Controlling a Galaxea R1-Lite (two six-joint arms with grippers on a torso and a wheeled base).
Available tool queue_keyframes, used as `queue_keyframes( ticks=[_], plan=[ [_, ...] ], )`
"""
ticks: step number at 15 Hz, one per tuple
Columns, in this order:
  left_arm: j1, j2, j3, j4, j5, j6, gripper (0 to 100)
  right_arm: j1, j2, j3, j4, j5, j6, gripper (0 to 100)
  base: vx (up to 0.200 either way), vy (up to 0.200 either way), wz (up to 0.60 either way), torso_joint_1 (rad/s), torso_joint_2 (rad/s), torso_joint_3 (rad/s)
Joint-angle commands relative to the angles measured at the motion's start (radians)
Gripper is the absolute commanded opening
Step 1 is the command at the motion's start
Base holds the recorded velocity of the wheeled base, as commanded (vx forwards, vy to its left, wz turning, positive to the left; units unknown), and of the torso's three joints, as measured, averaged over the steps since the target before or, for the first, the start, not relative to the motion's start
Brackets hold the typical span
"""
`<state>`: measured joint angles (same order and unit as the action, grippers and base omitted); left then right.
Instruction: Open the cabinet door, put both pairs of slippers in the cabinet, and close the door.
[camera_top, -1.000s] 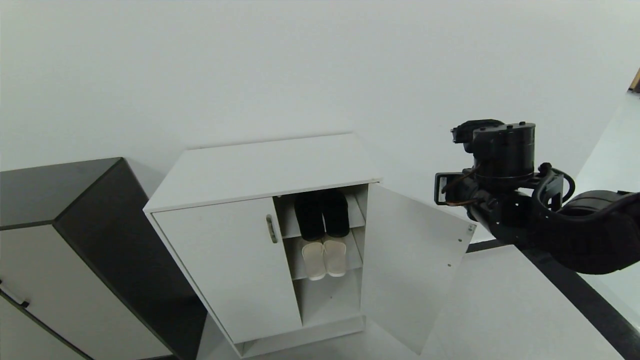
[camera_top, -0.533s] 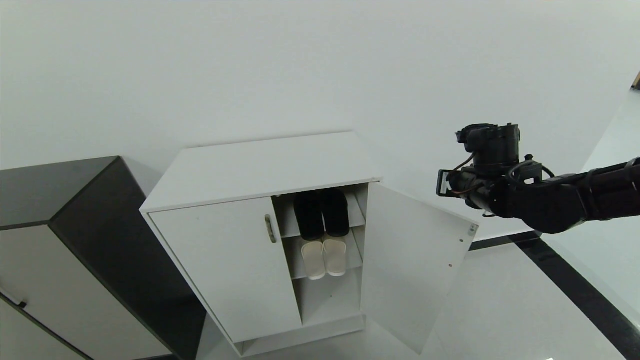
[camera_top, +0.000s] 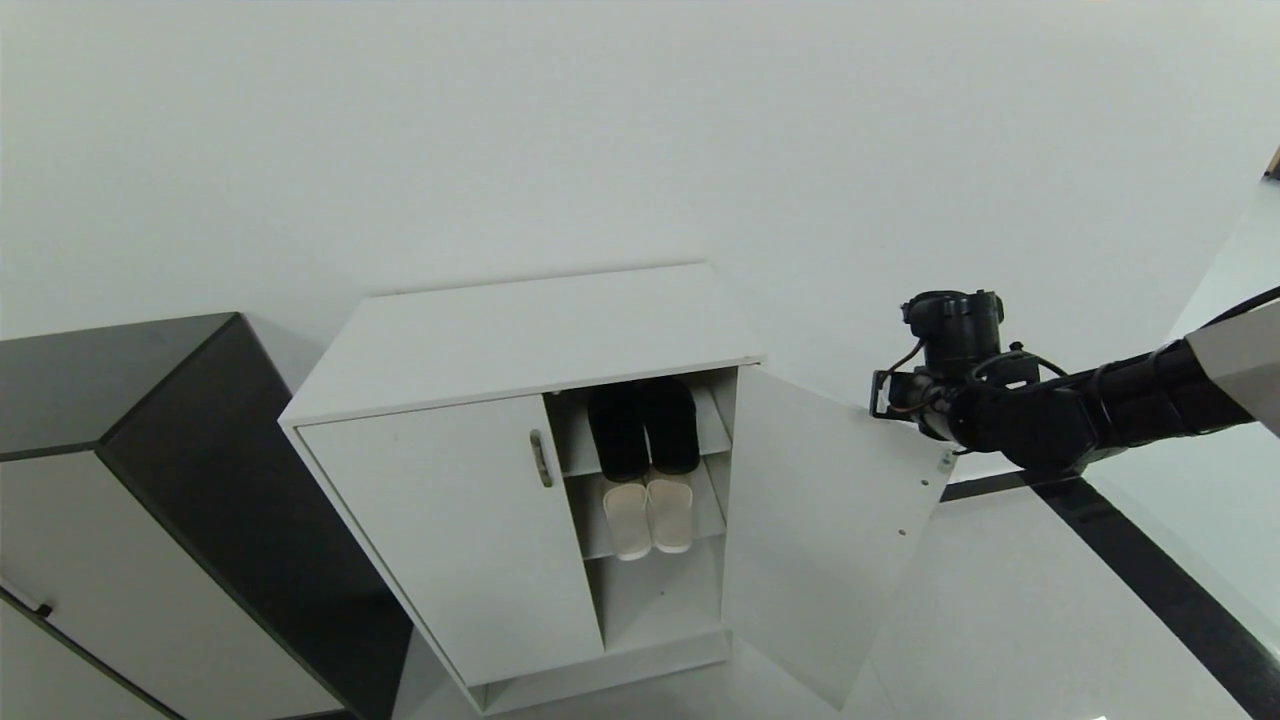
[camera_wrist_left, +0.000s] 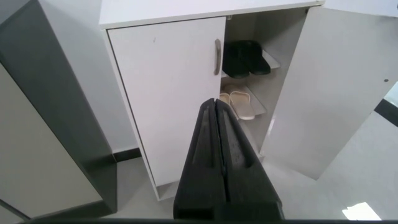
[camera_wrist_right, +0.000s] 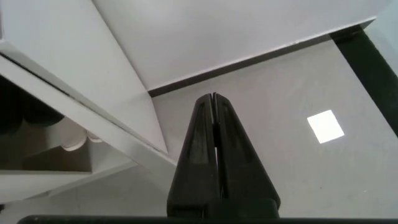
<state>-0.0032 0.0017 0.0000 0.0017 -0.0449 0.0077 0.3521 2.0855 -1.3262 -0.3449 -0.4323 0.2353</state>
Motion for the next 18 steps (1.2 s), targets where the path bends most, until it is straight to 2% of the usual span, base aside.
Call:
queue_keyframes(
  ticks=[1, 5, 11, 15, 18],
  plan=[
    [0.000, 0.000, 0.000, 0.000, 0.000, 0.000, 0, -0.001, 0.010, 0.008, 0.001, 0.000, -0.001, 0, 0.000, 0.000, 0.00, 0.000, 0.00, 0.000],
    [0.000, 0.000, 0.000, 0.000, 0.000, 0.000, 0, 0.010, -0.009, 0.051, 0.000, 0.000, -0.001, 0, 0.000, 0.000, 0.00, 0.000, 0.00, 0.000],
    [0.000, 0.000, 0.000, 0.000, -0.001, 0.000, 0, 0.097, -0.122, 0.177, -0.003, 0.000, -0.002, 0, 0.000, 0.000, 0.00, 0.000, 0.00, 0.000],
    [0.000, 0.000, 0.000, -0.002, -0.001, 0.000, 0, 0.283, -0.216, 0.291, -0.006, -0.005, 0.019, 0, 0.000, 0.000, 0.00, 0.000, 0.00, 0.000],
    [0.000, 0.000, 0.000, 0.000, 0.000, 0.000, 0, 0.311, -0.223, 0.295, -0.006, -0.009, 0.033, 0, 0.000, 0.000, 0.00, 0.000, 0.00, 0.000]
  ],
)
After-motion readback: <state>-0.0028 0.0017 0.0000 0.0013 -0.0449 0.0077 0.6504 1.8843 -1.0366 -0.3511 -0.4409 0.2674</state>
